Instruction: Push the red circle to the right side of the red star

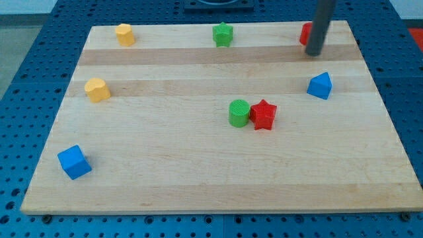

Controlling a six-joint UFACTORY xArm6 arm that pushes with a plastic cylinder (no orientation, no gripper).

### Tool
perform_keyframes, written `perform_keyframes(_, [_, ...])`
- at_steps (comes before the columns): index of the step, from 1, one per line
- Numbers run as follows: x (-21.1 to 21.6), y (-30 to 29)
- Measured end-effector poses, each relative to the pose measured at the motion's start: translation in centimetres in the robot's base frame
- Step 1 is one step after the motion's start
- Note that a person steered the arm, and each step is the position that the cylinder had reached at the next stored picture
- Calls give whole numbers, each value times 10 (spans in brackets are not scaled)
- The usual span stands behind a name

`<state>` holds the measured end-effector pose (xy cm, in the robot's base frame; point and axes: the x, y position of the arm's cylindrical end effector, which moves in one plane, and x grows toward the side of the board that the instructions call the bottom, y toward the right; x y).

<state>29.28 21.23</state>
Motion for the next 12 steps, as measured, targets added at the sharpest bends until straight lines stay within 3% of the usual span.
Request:
perform_keyframes(2, [-54, 38])
perform_keyframes(4, [-68, 4])
perform_keyframes(12, [28, -164])
